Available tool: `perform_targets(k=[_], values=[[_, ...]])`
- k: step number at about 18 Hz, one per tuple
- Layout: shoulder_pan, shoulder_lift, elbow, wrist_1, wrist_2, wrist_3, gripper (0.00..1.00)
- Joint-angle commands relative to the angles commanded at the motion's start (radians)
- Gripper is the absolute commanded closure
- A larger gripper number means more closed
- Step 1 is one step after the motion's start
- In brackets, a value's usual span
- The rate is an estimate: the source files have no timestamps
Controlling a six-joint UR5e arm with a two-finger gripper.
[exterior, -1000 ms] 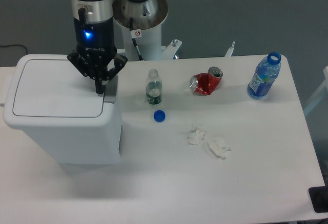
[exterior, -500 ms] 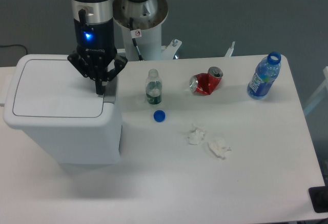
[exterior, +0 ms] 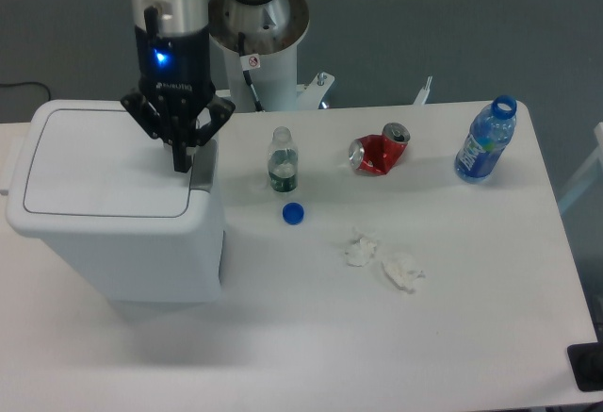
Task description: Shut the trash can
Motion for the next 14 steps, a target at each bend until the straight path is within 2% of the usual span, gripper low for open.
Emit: perform_targets(k=[3,6,9,13,14], values=[[0.077,-0.005,0.014,0.005,0.003,0.014,0.0],[0.17,-0.023,0.025,-0.003,0.006,0.187,0.0],[0.255,-0.084,0.025,-0.005,0.014,0.342,0.0],[0.298,-0.204,0.037,-0.008,0.103,0.52,0.0],[0.305,-0.233,0.046,-0.023,0.127,0.569,0.0]])
